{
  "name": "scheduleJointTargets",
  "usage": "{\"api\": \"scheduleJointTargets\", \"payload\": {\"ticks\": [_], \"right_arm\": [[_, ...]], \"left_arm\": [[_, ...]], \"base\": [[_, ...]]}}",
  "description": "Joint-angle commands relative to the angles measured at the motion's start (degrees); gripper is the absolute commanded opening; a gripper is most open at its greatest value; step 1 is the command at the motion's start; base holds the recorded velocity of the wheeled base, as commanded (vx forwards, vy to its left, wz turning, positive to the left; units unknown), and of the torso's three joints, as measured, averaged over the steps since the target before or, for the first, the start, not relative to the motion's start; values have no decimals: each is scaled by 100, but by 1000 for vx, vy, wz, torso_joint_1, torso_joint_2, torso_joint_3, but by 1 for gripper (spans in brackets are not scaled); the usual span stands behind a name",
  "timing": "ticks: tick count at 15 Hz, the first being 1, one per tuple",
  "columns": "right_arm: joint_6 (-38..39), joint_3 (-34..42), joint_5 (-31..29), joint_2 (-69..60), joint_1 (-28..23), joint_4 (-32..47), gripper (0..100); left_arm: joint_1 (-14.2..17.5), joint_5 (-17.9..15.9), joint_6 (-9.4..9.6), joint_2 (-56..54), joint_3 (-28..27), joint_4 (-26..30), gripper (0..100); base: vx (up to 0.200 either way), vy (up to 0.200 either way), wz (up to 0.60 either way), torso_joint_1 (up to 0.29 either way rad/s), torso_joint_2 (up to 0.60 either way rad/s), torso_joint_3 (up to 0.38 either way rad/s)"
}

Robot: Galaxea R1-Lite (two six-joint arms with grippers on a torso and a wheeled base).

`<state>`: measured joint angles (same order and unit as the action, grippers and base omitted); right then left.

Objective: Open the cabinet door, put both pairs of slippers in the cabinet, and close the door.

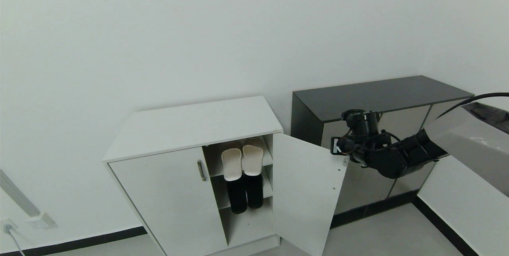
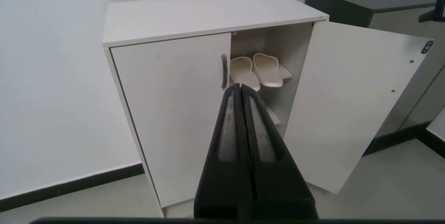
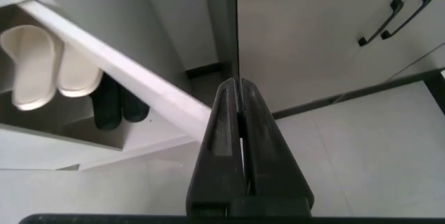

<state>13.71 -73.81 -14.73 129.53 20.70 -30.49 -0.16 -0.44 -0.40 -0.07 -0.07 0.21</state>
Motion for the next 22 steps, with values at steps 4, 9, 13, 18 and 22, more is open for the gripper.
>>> {"api": "scheduleJointTargets", "payload": {"ticks": [4, 9, 13, 18, 22], "right_arm": [[0, -107, -4, 319, -66, -54, 0], [-9, -89, -4, 354, -75, -89, 0], [-18, -1, -4, 319, -13, -80, 0], [-18, 482, -4, -59, 470, -89, 0], [0, 1255, -4, -929, 1419, -89, 0]], "left_arm": [[-2, 0, -13, 7, -1, -3, 0], [-2, 0, -13, 7, -1, -3, 0], [-2, 0, -13, 7, -1, -3, 0], [-2, 0, -13, 7, -1, -3, 0], [-2, 0, -13, 7, -1, -3, 0]], "base": [[0, 0, 0, 0, 0, 0], [0, 0, 0, 0, 0, 0], [0, 0, 0, 0, 0, 0], [0, 0, 0, 0, 0, 0], [0, 0, 0, 0, 0, 0]]}}
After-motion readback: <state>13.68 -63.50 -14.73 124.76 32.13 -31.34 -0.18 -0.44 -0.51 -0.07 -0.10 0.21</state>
